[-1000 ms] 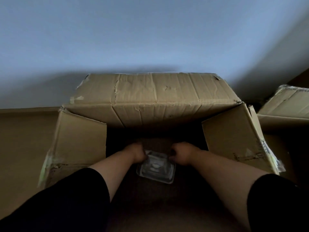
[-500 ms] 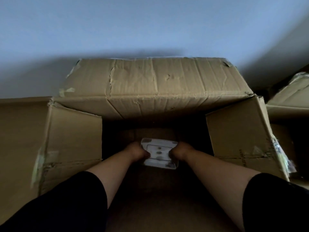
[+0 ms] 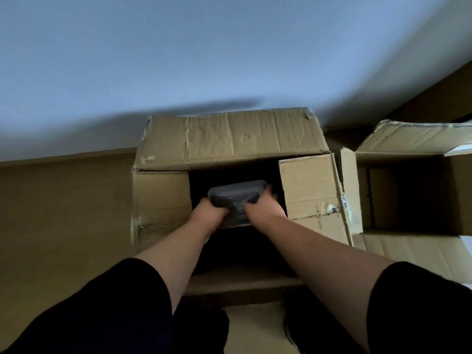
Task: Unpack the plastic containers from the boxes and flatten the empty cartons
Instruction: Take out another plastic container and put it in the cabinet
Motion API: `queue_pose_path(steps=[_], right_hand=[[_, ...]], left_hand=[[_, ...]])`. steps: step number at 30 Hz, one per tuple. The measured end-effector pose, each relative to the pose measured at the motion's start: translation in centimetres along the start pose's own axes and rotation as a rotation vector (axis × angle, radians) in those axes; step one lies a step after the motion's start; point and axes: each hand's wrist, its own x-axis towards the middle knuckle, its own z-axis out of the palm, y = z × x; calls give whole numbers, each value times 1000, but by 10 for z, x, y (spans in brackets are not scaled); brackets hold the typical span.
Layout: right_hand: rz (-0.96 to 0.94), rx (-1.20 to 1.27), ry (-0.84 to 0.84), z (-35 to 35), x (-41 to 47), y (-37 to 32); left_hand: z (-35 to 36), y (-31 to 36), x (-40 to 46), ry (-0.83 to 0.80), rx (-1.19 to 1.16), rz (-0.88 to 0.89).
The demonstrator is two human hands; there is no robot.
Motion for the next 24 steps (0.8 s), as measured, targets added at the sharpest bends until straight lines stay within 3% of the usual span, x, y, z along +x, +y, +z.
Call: queue_pose_path(steps=[9,24], right_hand=[[69,-43,-82,-75,-127,-48],[-109,-89,-8,-147,-377,-125]], left_hand=[[-85,58,-149,-79,-56,-1],[-226,82,-362,-135,93,149]])
